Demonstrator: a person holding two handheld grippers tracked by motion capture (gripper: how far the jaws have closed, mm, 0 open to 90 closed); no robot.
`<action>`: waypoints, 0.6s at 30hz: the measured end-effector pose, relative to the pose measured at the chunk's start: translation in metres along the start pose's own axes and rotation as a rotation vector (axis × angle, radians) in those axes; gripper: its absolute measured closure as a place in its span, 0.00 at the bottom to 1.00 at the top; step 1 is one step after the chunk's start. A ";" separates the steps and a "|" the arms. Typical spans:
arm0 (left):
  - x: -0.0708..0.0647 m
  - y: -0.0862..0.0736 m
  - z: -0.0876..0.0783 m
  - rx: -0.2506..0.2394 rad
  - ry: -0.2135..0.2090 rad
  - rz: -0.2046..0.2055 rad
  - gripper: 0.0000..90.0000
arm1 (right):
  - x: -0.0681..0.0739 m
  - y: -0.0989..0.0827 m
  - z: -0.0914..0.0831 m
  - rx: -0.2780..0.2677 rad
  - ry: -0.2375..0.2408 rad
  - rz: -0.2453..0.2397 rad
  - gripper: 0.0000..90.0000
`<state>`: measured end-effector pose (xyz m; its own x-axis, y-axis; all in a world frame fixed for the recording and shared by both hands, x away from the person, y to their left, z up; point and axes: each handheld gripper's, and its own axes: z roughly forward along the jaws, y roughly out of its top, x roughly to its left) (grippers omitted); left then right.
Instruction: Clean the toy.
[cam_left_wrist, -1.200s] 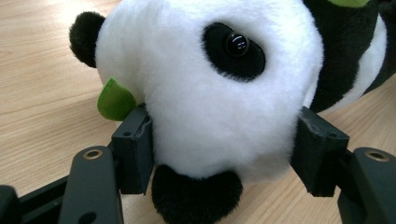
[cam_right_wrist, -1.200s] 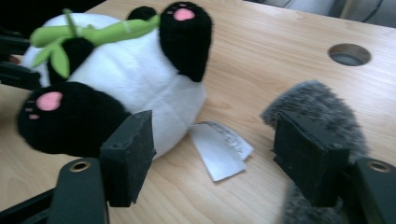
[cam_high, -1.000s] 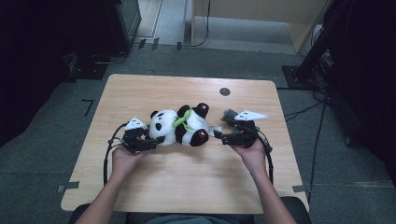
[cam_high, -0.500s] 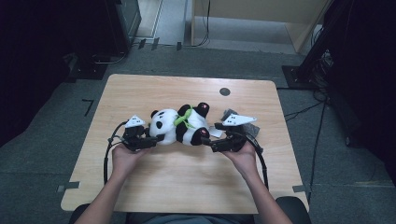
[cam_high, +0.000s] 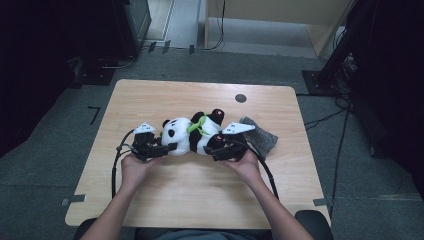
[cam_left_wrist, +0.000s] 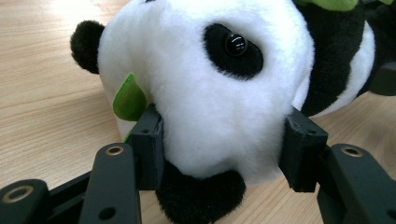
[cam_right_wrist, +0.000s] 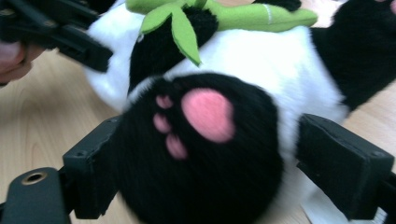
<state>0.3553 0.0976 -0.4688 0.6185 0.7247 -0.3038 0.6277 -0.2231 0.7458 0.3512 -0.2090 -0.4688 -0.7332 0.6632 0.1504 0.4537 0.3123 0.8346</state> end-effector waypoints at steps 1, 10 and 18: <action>-0.001 0.000 0.000 0.000 0.000 -0.005 0.48 | 0.003 0.001 0.004 0.018 -0.004 -0.032 0.00; 0.001 0.000 0.003 -0.036 -0.018 -0.030 0.35 | 0.006 0.002 0.009 0.007 -0.135 -0.107 0.41; 0.000 0.002 -0.006 -0.147 -0.075 0.024 0.22 | -0.003 0.019 -0.013 0.016 -0.078 0.001 0.54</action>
<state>0.3533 0.1013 -0.4638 0.6694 0.6683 -0.3244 0.5399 -0.1377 0.8304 0.3550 -0.2141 -0.4468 -0.6913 0.7143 0.1088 0.4627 0.3219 0.8260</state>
